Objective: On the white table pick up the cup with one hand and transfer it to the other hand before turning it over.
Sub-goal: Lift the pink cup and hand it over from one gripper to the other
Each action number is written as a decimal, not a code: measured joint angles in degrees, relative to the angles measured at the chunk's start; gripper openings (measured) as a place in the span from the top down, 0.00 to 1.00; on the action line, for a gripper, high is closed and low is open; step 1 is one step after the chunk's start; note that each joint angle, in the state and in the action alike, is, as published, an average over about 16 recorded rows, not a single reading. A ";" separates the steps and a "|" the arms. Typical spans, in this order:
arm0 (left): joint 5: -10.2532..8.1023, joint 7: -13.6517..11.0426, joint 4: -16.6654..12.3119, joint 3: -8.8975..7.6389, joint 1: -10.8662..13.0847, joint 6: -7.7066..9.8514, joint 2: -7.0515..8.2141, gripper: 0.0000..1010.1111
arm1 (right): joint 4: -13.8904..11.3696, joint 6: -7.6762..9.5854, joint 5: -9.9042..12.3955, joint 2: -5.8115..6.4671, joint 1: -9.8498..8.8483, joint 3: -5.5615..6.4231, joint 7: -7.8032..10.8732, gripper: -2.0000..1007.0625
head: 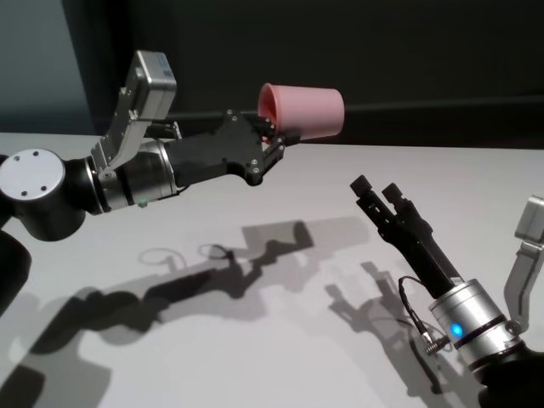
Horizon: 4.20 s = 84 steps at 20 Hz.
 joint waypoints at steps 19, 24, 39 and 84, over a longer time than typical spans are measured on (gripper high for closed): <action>0.00 0.00 0.00 0.01 0.00 0.00 0.00 0.95 | 6.94 9.58 21.09 -1.34 5.53 0.57 11.45 0.01; 0.00 0.00 -0.01 0.01 0.00 0.00 0.00 0.95 | 10.09 11.41 24.03 -1.75 7.72 -0.22 13.74 0.01; 0.00 0.00 -0.01 0.01 0.00 0.00 0.00 0.95 | 17.35 13.93 29.80 -2.29 12.78 -2.10 18.42 0.01; 0.00 0.00 -0.01 0.01 0.00 0.00 0.00 0.95 | 23.64 10.99 36.77 -2.29 19.06 -6.18 17.65 0.01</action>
